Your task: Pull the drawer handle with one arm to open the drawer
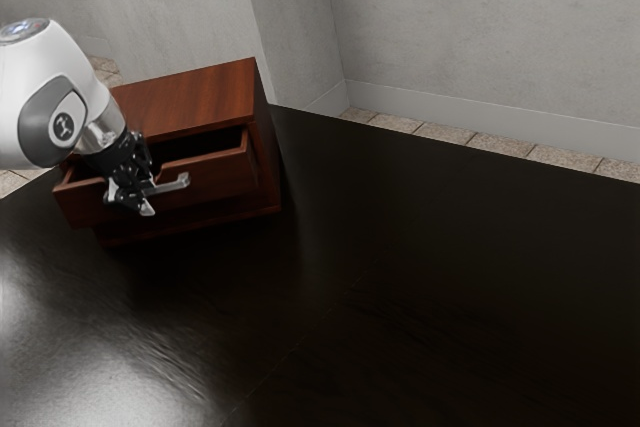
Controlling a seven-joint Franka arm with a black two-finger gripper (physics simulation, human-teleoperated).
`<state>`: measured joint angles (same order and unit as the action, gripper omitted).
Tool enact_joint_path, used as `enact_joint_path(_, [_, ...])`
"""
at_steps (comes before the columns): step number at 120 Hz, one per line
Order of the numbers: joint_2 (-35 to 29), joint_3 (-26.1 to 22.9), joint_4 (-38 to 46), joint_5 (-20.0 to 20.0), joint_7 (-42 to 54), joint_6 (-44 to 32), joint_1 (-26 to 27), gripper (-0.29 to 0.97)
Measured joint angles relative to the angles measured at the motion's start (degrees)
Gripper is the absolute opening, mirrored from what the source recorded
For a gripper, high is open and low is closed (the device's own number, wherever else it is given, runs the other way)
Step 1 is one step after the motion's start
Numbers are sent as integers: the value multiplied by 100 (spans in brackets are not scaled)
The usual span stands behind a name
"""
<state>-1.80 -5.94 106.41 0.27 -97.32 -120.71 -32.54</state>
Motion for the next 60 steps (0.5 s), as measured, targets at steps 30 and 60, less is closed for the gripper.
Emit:
enact_joint_path(30, [-216, -18, 263, -2, 3, -131, 24, 18])
enact_joint_path(60, [-469, -19, 577, -3, 4, -249, 63, 18])
